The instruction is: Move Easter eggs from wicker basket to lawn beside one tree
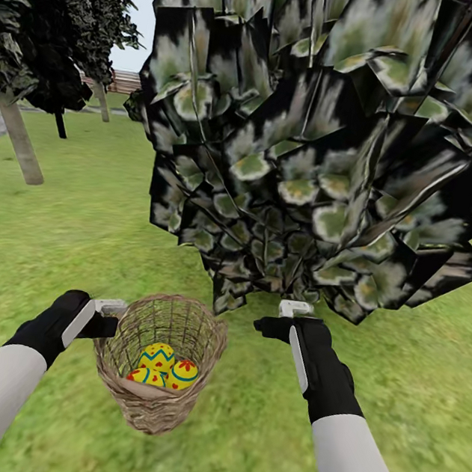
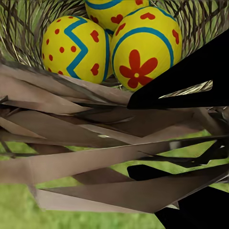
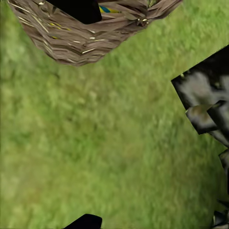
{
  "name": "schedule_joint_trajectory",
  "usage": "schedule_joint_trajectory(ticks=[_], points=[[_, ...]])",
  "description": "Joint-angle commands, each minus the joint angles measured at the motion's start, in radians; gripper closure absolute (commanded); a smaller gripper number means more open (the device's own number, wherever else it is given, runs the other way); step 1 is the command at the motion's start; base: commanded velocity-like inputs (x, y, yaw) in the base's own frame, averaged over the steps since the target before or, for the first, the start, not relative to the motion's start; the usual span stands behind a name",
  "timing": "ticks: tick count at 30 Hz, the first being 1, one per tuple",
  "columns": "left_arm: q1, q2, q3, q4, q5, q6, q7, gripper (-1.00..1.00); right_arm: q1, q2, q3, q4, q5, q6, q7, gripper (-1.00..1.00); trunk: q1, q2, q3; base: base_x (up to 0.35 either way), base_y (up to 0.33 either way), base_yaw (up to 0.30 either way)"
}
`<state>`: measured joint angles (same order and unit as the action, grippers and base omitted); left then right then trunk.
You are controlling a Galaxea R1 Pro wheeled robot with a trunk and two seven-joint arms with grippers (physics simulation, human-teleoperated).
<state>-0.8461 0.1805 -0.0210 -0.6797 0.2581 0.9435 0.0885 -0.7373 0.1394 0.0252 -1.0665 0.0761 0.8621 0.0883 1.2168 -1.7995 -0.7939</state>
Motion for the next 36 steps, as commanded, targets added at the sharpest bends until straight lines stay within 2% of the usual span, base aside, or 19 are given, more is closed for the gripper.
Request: schedule_joint_trajectory(ticks=[1,17,36], points=[[-0.001,0.001,-0.002,-0.001,0.020,0.003,0.010,1.00,-0.001,0.000,-0.001,-0.001,0.008,0.005,0.008,-1.00,0.000,0.000,-0.002,0.000,0.000,0.238],[-0.001,0.001,-0.002,-0.001,0.020,0.003,0.010,1.00,-0.001,0.000,-0.001,-0.001,0.008,0.005,0.008,-1.00,0.000,0.000,-0.018,0.000,0.000,0.241],[-0.001,0.002,-0.002,-0.001,0.020,0.003,0.010,1.00,-0.001,0.000,-0.001,0.000,0.010,0.005,0.007,-1.00,0.000,0.000,-0.020,0.000,0.000,0.294]])
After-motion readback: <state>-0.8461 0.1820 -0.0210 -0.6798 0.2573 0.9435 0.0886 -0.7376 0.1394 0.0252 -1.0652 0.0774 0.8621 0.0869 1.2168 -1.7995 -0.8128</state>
